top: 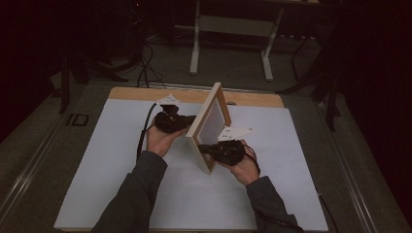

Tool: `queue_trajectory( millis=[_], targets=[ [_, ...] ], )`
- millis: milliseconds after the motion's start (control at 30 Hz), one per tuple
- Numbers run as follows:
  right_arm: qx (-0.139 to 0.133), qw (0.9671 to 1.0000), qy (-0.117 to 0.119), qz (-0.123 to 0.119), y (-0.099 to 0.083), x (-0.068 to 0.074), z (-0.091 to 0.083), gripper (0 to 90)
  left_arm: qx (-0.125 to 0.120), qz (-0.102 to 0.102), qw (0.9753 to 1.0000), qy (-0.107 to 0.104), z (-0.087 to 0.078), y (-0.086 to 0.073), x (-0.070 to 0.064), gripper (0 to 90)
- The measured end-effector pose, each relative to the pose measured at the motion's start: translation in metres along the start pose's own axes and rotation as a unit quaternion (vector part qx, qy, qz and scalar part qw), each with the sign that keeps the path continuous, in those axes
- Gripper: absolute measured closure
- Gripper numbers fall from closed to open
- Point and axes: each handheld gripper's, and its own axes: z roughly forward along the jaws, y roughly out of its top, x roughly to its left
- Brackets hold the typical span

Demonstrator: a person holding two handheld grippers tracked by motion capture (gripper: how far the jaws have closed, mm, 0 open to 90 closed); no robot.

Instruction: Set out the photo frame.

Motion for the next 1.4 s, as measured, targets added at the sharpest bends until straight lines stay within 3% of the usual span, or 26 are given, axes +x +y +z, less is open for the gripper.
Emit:
queue_trajectory(
  millis=[167,500,733,933,1033,1067,1200,1400],
  targets=[
    [-0.002,1.0,0.001,0.0,0.002,0.001,0.005,89.7,0.016,0.006,0.9999,0.002,0.002,-0.001,0.001,90.0],
    [-0.003,1.0,-0.002,-0.005,0.008,0.005,0.015,89.7,0.02,0.007,0.9998,0.007,-0.002,-0.001,0.004,90.0],
    [-0.002,0.9999,-0.01,-0.01,0.013,0.007,0.02,89.7,0.013,0.001,0.9999,-0.004,-0.004,0.0,0.01,90.0],
    [-0.006,0.9998,-0.017,-0.004,0.016,0.007,0.024,89.7,0.015,-0.008,0.9999,0.0,-0.005,0.001,0.015,90.0],
    [-0.009,0.9998,-0.017,-0.002,0.016,0.007,0.024,89.7,0.017,0.001,0.9997,0.016,-0.006,0.002,0.012,90.0],
    [-0.008,0.9997,-0.021,-0.004,0.015,0.006,0.024,89.6,0.019,0.003,0.9988,0.045,-0.008,0.002,0.011,84.9],
    [-0.002,0.9996,-0.029,0.0,0.013,0.003,0.022,87.6,0.002,-0.002,0.9981,0.061,-0.019,0.003,0.011,78.6],
    [0.003,0.9989,-0.046,0.008,0.009,-0.006,0.016,83.2,-0.012,-0.005,0.9977,0.066,-0.034,0.005,0.006,70.6]
  ],
)
